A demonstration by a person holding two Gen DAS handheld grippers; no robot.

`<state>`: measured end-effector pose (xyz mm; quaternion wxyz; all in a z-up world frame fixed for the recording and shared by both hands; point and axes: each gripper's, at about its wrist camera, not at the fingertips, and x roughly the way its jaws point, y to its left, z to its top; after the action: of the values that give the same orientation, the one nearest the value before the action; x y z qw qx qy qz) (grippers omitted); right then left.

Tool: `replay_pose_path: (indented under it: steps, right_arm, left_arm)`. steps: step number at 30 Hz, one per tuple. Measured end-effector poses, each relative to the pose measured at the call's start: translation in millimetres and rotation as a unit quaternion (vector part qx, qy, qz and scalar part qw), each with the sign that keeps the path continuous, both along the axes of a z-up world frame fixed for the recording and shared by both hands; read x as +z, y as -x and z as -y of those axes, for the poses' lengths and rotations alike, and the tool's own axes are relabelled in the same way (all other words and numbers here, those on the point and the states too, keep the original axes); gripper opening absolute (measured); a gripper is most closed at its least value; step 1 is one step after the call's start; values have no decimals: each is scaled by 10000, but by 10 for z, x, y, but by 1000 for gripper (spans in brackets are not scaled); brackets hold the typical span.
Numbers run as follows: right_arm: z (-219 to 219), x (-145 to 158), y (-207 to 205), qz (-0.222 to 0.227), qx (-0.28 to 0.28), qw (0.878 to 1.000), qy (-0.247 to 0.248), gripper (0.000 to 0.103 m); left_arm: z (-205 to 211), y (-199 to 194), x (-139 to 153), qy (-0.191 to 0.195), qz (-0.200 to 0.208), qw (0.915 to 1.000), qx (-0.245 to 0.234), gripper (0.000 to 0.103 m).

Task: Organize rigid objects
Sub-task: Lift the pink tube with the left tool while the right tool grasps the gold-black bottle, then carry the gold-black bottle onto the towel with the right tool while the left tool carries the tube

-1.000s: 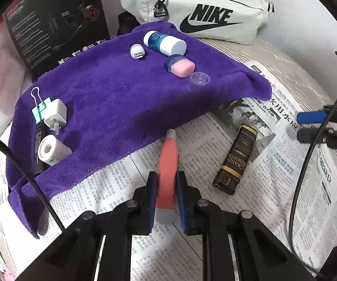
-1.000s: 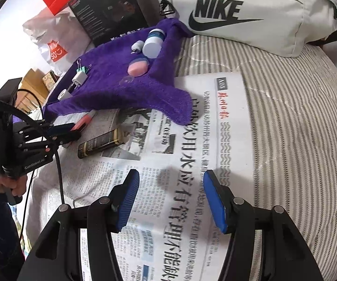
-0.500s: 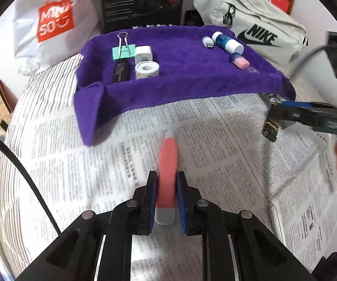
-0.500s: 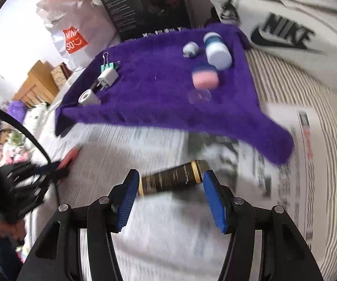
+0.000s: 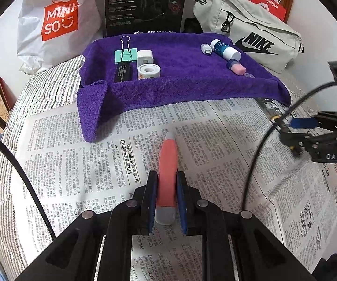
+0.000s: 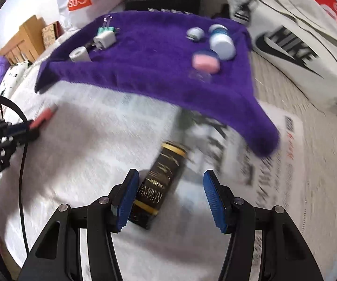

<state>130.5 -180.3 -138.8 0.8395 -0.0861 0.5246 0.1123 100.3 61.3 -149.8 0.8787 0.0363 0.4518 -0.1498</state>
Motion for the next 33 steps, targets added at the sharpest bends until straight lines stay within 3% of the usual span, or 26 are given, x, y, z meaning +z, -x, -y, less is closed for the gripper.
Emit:
replay_pose_path:
  steps: [8,11,14,27,33]
  right_arm:
    - [-18,-37,124,108,104,9997,-193,55]
    - [-26,-40,175,257,227,9990,-284,45]
    - [82,-31,116,370,69,9985,-399,24]
    - [122,-11,128,119,61,9992,-368,25]
    - [139,-25,136,223,154,9986,-464,25]
  left_arm:
    - [-26,18,-5,81,10,10000,45,16]
    - [-13,19,-3,39,11,10000,55,16]
    - [-11,17,-8,17,9,10000,65,16]
    - [42,-66,-6,-72,-140,9999,67,20]
    - [-5,-81,-9,127,-210,9996,127,20]
